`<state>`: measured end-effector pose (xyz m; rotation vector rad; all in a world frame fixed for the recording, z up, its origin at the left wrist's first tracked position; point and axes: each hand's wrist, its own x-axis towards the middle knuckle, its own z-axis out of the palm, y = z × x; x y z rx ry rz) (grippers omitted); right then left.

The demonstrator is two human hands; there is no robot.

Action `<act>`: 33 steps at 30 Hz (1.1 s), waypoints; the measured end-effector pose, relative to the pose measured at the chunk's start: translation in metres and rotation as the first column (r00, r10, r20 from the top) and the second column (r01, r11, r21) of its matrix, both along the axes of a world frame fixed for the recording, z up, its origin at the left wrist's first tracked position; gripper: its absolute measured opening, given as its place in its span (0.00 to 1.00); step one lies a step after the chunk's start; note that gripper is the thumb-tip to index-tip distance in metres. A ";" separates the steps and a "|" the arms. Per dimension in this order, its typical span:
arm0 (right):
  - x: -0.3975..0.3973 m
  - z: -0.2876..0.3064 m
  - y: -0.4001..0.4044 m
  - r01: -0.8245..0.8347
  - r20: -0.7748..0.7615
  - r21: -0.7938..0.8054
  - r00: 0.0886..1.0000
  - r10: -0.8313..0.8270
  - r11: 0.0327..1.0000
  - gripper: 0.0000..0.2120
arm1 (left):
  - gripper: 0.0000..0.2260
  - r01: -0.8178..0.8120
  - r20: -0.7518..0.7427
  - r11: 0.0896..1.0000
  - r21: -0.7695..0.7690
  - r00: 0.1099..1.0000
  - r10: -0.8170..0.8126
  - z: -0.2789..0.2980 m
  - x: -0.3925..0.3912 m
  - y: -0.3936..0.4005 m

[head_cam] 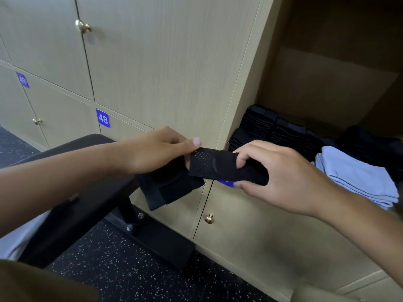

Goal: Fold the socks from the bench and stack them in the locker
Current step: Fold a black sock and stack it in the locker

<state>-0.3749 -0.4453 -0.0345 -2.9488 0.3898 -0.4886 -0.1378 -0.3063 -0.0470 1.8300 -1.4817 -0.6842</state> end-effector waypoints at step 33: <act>0.018 -0.003 -0.122 0.419 -0.285 0.074 0.879 -0.384 0.905 0.18 | 0.15 0.060 0.151 0.997 0.054 0.986 -0.067 -0.009 0.006 0.003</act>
